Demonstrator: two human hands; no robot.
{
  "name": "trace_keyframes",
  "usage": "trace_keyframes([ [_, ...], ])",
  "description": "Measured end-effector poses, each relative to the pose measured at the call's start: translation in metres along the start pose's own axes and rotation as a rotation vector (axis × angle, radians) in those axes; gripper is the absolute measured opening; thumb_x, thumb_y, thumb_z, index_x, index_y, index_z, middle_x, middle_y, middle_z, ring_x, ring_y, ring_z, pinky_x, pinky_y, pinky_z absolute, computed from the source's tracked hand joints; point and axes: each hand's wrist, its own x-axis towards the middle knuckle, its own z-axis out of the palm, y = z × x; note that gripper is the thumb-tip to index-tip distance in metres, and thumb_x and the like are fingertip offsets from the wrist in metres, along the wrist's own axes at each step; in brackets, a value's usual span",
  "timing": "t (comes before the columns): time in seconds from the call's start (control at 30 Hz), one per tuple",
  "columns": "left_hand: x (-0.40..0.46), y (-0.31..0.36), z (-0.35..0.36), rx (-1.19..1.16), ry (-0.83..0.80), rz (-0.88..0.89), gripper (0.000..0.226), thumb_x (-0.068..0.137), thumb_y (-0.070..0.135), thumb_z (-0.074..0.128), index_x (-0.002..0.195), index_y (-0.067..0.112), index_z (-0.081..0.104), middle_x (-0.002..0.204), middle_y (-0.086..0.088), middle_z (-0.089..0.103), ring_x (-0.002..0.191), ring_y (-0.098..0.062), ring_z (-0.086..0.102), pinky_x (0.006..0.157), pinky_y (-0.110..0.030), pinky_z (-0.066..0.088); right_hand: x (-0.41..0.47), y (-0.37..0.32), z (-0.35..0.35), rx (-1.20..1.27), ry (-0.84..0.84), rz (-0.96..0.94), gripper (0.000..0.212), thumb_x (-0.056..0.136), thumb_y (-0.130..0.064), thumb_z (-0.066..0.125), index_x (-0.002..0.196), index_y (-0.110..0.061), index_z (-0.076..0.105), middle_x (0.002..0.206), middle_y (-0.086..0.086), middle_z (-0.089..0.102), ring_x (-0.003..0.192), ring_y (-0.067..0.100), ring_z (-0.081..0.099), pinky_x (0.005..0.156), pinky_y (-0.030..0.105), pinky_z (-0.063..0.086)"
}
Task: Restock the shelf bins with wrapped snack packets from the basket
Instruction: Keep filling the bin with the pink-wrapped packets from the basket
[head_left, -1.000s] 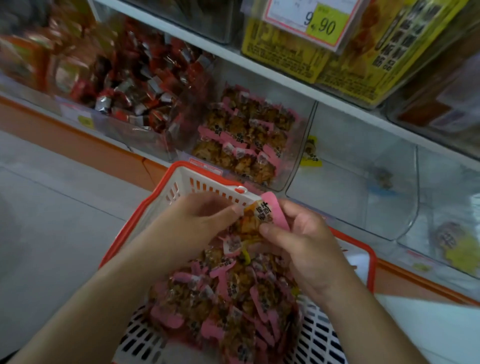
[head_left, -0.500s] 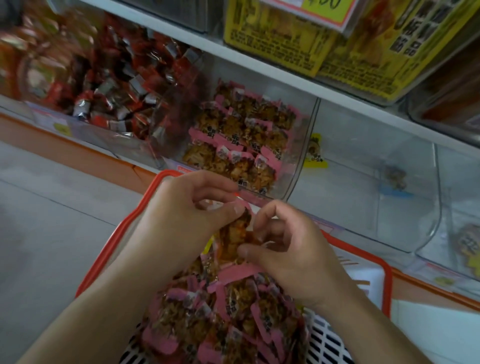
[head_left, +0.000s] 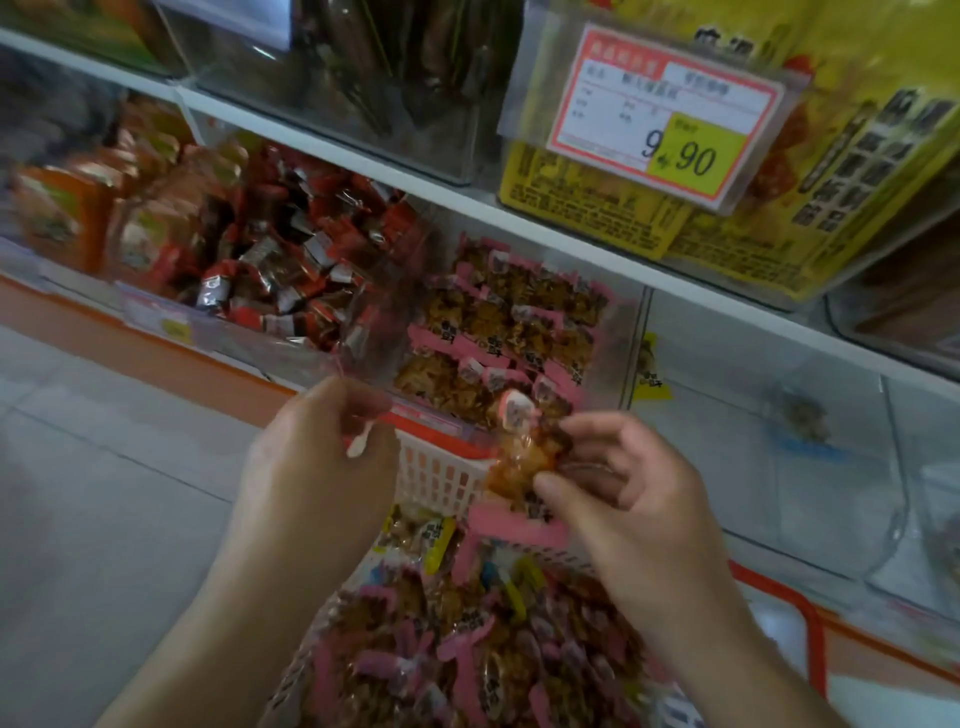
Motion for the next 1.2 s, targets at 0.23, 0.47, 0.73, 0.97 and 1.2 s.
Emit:
trace_keyframes([
  [0.23, 0.007, -0.035, 0.003, 0.330, -0.335, -0.169, 0.033, 0.096, 0.036, 0.063, 0.110, 0.030, 0.034, 0.108, 0.003, 0.053, 0.090, -0.019, 0.053, 0.079, -0.034, 0.048, 0.117, -0.024, 0.077, -0.173, 0.082, -0.002, 0.034, 0.088, -0.010, 0.086, 0.107, -0.031, 0.066, 0.096, -0.010, 0.074, 0.082, 0.004, 0.072, 0.053, 0.011, 0.048],
  [0.47, 0.010, -0.037, 0.001, 0.271, -0.368, -0.137, 0.031, 0.097, 0.035, 0.061, 0.110, 0.033, 0.033, 0.105, 0.010, 0.043, 0.097, -0.018, 0.057, 0.077, -0.031, 0.051, 0.160, -0.008, 0.128, -0.528, 0.027, 0.059, 0.026, 0.087, -0.014, 0.081, 0.100, -0.028, 0.063, 0.103, -0.002, 0.068, 0.090, 0.021, 0.066, 0.062, 0.027, 0.052],
  [0.73, 0.009, -0.036, -0.005, 0.314, -0.376, -0.121, 0.032, 0.099, 0.040, 0.055, 0.110, 0.031, 0.026, 0.108, 0.008, 0.042, 0.098, -0.022, 0.059, 0.072, -0.034, 0.047, 0.154, -0.012, 0.132, -0.840, -0.021, -0.068, 0.029, 0.088, -0.034, 0.084, 0.098, -0.030, 0.057, 0.091, -0.003, 0.067, 0.089, 0.029, 0.069, 0.073, 0.042, 0.063],
  [0.97, 0.024, -0.034, -0.015, 0.364, -0.428, -0.148, 0.023, 0.099, 0.013, 0.053, 0.119, 0.017, 0.043, 0.091, 0.003, 0.052, 0.076, -0.014, 0.054, 0.061, -0.024, 0.041, 0.103, -0.037, 0.105, -0.758, 0.043, -0.200, 0.024, 0.103, -0.036, 0.066, 0.122, -0.025, 0.056, 0.097, -0.008, 0.068, 0.083, 0.011, 0.067, 0.055, 0.026, 0.049],
  [1.2, 0.015, -0.050, -0.026, 0.472, -0.470, -0.139, 0.022, 0.100, 0.009, 0.048, 0.121, 0.012, 0.050, 0.087, -0.003, 0.057, 0.075, -0.017, 0.056, 0.058, -0.031, 0.042, -0.011, 0.020, 0.080, -0.777, -0.255, -0.055, 0.015, 0.104, -0.025, 0.057, 0.089, -0.027, 0.056, 0.083, -0.015, 0.060, 0.072, 0.000, 0.059, 0.054, 0.018, 0.048],
])
